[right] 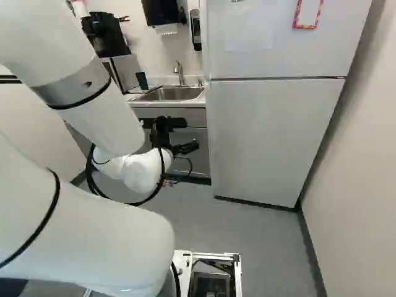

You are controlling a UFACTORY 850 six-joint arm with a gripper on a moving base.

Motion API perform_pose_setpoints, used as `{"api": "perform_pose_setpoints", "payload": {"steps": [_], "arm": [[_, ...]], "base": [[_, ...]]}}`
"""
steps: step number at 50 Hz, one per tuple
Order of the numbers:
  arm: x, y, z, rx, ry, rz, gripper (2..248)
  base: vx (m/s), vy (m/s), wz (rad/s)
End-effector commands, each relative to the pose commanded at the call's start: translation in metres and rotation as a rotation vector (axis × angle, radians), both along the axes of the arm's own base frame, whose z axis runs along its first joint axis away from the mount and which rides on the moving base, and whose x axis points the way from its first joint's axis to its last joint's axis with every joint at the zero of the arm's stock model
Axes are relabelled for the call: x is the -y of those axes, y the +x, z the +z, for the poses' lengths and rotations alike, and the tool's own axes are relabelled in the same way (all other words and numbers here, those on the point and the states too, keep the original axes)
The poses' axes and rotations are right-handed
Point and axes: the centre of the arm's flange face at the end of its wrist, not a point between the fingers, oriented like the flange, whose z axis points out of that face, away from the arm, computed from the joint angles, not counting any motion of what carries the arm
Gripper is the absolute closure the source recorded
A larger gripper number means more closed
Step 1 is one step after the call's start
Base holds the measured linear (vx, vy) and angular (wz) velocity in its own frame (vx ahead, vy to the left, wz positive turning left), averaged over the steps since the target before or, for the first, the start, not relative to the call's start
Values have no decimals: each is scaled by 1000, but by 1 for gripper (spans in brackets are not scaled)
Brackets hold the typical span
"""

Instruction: Rinse the cup and place it in the tray

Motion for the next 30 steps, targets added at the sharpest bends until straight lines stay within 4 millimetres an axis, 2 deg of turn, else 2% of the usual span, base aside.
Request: {"api": "perform_pose_setpoints", "payload": {"steps": [30], "arm": [[0, 0, 0, 0, 0, 0, 3]], "base": [[0, 0, 0]]}}
